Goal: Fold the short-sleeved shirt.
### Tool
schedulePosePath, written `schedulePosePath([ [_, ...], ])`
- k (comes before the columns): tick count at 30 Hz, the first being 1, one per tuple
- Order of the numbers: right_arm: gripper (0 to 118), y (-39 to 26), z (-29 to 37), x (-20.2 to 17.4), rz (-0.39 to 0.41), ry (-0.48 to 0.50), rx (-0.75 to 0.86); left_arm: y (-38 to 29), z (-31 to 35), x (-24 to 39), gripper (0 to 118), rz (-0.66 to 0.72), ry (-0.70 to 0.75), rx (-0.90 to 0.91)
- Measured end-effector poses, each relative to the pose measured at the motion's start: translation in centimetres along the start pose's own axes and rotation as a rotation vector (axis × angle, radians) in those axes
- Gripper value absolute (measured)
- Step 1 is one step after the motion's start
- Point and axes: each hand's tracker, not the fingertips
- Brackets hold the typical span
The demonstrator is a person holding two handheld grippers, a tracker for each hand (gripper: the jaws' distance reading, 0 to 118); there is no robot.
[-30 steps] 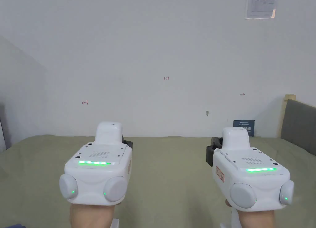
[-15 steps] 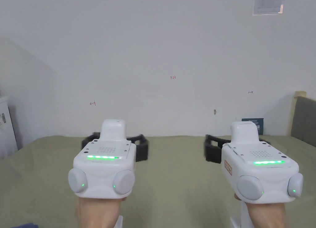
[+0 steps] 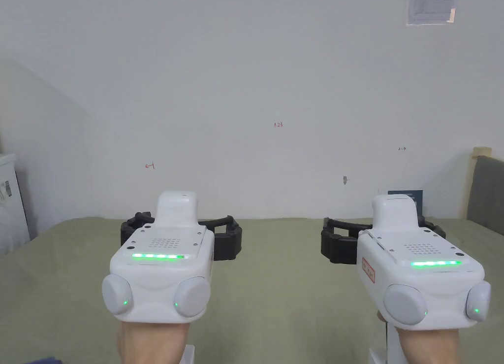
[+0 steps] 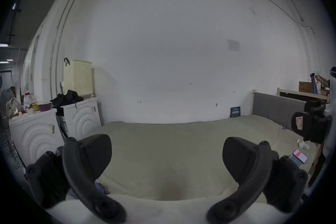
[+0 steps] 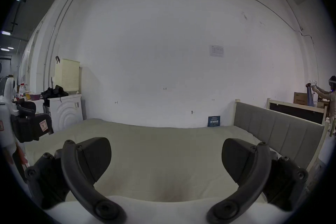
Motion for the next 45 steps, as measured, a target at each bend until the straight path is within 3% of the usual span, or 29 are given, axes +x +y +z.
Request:
schedulePosePath([
  [6,118,-0.5,-2.5,1.0,-0.022,-0.004,-0.077,0.6,0.0,-0.5,118,0.037,-0.148,-0.009],
  [10,118,-0.7,-2.8,1.5,-0.031,-0.008,-0.064,1.9,1.4,1.9,118,-0.069,0.095,-0.048],
  [12,118,-0.4,-1.8,1.1,-0.024,-0.004,-0.049,1.7,0.9,2.3,118,-0.113,0.151,-0.042],
  [16,118,-0.1,-1.0,0.7,-0.014,0.011,-0.044,1.9,0.6,1.0,118,-0.015,0.028,-0.033],
  [21,118,0.0,-0.9,0.3,-0.004,0.023,-0.046,1.9,0.5,0.9,118,-0.057,0.038,-0.045],
  [25,118,0.0,-1.2,0.3,0.001,0.029,-0.049,2.1,0.3,-0.4,118,0.034,-0.079,-0.086],
  [45,118,-0.5,-1.4,0.7,0.000,0.020,-0.071,2.9,1.7,-0.6,118,0.083,-0.055,-0.068],
])
